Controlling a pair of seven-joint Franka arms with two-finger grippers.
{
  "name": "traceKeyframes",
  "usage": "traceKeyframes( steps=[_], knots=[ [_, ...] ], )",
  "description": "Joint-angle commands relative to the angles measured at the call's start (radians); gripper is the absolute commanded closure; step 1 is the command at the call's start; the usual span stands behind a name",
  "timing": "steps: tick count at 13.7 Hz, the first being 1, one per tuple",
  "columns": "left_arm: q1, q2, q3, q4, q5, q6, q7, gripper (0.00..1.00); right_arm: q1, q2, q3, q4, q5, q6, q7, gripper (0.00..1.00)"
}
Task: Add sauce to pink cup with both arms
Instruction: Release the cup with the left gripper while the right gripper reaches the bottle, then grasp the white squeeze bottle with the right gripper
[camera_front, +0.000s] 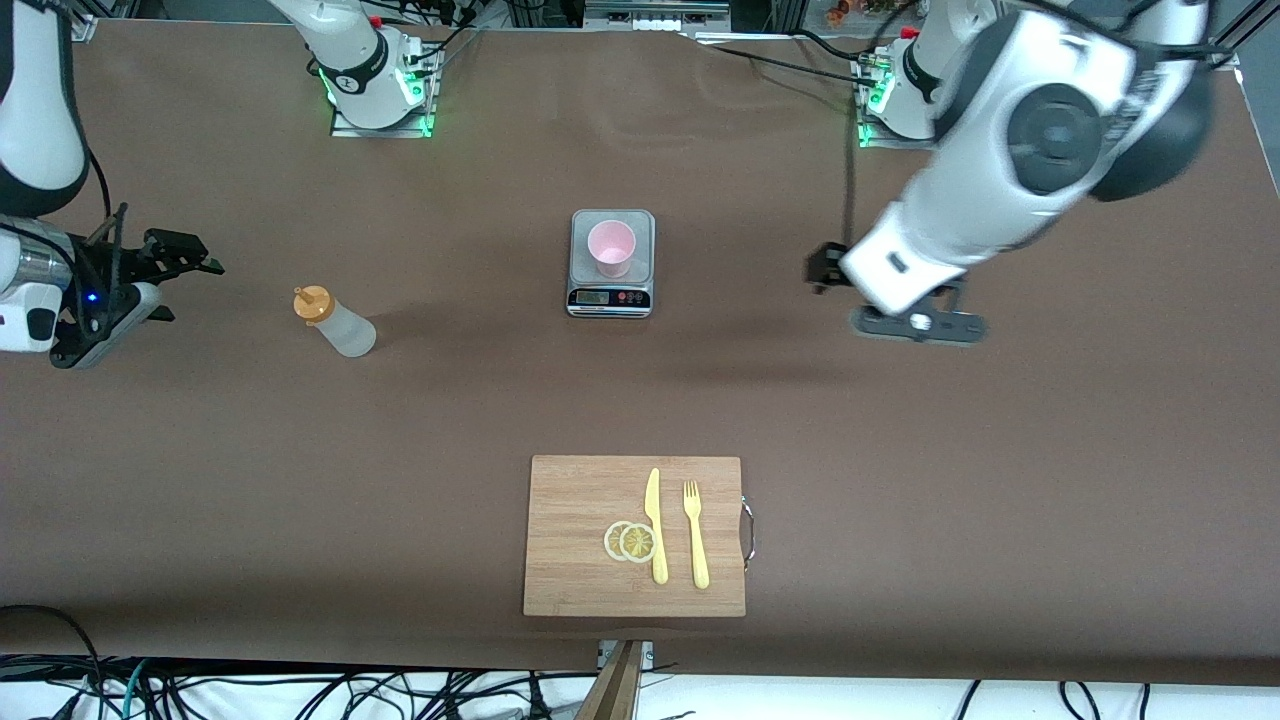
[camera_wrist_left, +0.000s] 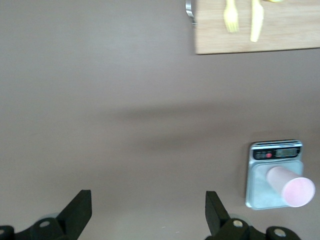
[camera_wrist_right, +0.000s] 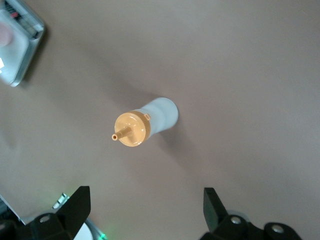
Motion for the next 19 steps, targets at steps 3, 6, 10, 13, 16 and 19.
traceKeyframes(
  steps=[3,6,10,13,16,19],
  knots=[
    [0.195,-0.069,-0.021,-0.007,0.085,-0.097,0.225,0.0,-0.109,0.113,-0.035,-0.01,0.228,-0.047,-0.501,0.0],
    [0.253,-0.087,-0.024,-0.013,0.139,-0.137,0.298,0.0,-0.166,0.228,-0.05,-0.012,0.389,-0.113,-0.787,0.0],
    [0.314,-0.104,-0.028,-0.016,0.171,-0.178,0.376,0.0,-0.206,0.365,-0.063,-0.01,0.573,-0.185,-1.099,0.0],
    [0.328,-0.124,-0.031,-0.022,0.182,-0.223,0.381,0.0,-0.229,0.457,-0.066,-0.009,0.641,-0.208,-1.339,0.0],
    [0.325,-0.113,-0.031,-0.021,0.202,-0.226,0.385,0.0,-0.244,0.534,-0.07,-0.003,0.705,-0.245,-1.5,0.0],
    [0.318,-0.106,-0.031,-0.016,0.203,-0.228,0.384,0.0,-0.25,0.606,-0.07,-0.001,0.772,-0.276,-1.557,0.0]
  ],
)
